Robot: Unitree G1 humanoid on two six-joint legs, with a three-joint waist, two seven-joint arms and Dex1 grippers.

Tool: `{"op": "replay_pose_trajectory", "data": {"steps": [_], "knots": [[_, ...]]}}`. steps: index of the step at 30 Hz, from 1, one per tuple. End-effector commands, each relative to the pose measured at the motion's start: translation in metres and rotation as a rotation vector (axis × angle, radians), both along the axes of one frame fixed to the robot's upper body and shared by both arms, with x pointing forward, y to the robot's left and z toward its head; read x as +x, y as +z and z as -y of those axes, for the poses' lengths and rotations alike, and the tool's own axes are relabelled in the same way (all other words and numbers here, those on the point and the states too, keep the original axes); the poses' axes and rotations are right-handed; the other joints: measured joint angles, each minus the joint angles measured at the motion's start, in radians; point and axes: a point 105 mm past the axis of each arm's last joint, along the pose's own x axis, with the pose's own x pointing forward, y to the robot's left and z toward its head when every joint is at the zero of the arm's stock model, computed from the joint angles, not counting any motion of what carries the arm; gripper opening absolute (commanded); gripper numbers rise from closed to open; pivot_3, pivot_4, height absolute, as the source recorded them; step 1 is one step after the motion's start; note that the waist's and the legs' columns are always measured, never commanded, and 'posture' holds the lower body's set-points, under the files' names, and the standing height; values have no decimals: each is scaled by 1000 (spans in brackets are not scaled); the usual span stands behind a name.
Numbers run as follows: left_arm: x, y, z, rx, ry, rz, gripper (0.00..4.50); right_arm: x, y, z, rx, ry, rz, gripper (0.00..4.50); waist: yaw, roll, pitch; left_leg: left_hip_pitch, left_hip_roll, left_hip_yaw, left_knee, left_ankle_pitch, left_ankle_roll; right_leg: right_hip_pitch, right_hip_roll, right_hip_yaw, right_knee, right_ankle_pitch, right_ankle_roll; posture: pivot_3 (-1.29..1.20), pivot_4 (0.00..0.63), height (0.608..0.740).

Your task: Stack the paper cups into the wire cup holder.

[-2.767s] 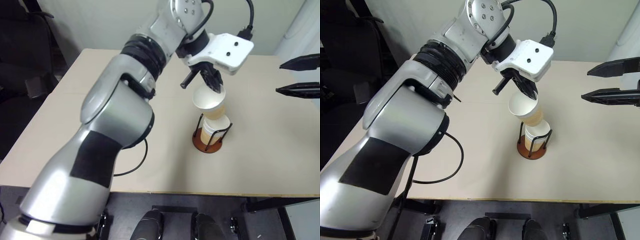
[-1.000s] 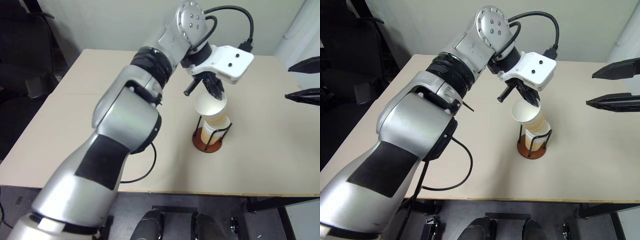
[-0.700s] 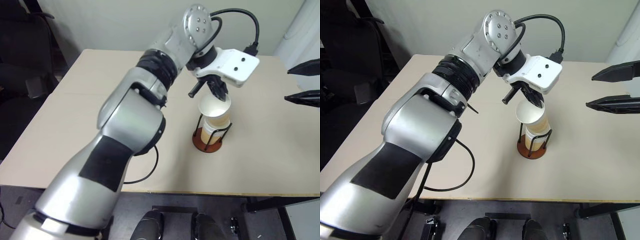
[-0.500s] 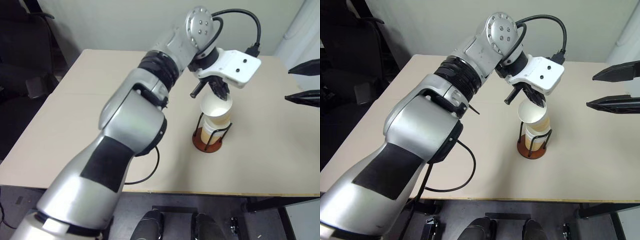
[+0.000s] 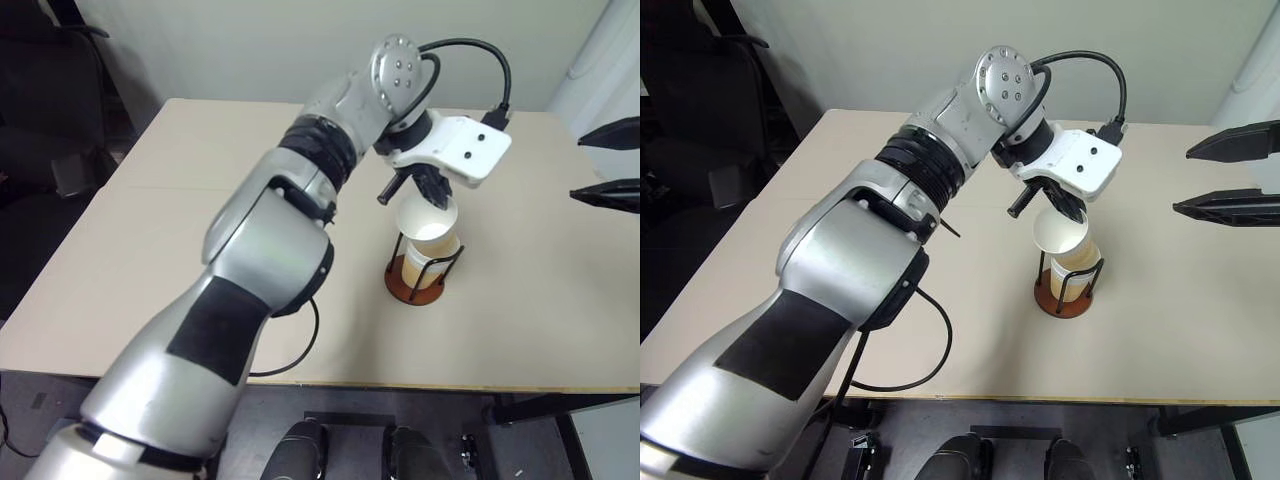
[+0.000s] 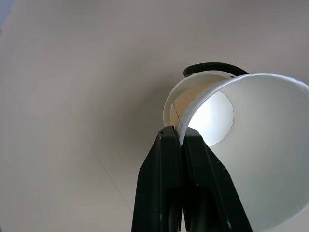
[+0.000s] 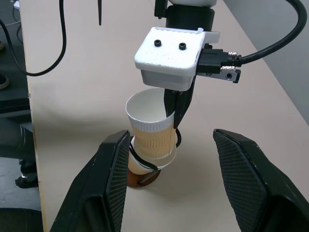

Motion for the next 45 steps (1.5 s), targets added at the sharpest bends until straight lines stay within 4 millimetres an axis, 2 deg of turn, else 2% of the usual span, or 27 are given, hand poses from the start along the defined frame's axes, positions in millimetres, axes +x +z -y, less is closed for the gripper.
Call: {"op": "replay_pose_trajectory", "data": {"steps": [1,15,18,23,28,29,37,41,45], "knots": [[-2,4,4,-9,-16,17,39,-6,10,-1,-5,4,47,2749,0,0,0,0,0,0,0,0,0,0,0,0,0,0,0,0,150,740],[3,-14,4,31,6,22,39,-5,5,1,-3,1,32,2749,0,0,0,1,0,0,1,0,0,1,0,0,1,0,0,0,150,740],[6,-17,4,37,25,35,653,-5,5,1,-2,1,32,2749,0,0,0,1,0,0,1,0,1,1,0,0,1,0,0,0,150,740],[6,-18,8,23,30,44,2477,-5,5,1,-3,1,33,2749,0,0,0,1,0,0,1,0,1,1,0,0,1,1,1,0,150,740],[8,-9,20,-57,39,105,4346,-6,6,1,-5,-2,36,2749,0,0,0,1,0,1,1,0,1,1,0,0,0,1,1,0,150,740],[9,-7,21,-70,44,114,4466,-6,6,1,-5,-3,36,2749,0,0,0,1,0,1,1,0,1,1,0,0,1,1,1,0,150,740],[9,10,31,-196,58,137,4466,-6,7,2,-3,-7,40,2749,0,0,0,1,0,2,1,1,1,1,0,0,1,1,1,0,150,740],[11,25,27,-272,75,132,4466,-4,7,3,0,-8,42,2749,0,0,0,1,0,2,1,1,1,1,0,0,1,1,1,0,150,740],[16,52,12,-419,119,87,4466,-3,3,2,-3,-4,33,2749,-2,0,0,1,0,2,0,1,0,1,0,1,1,1,1,0,150,740]]}}
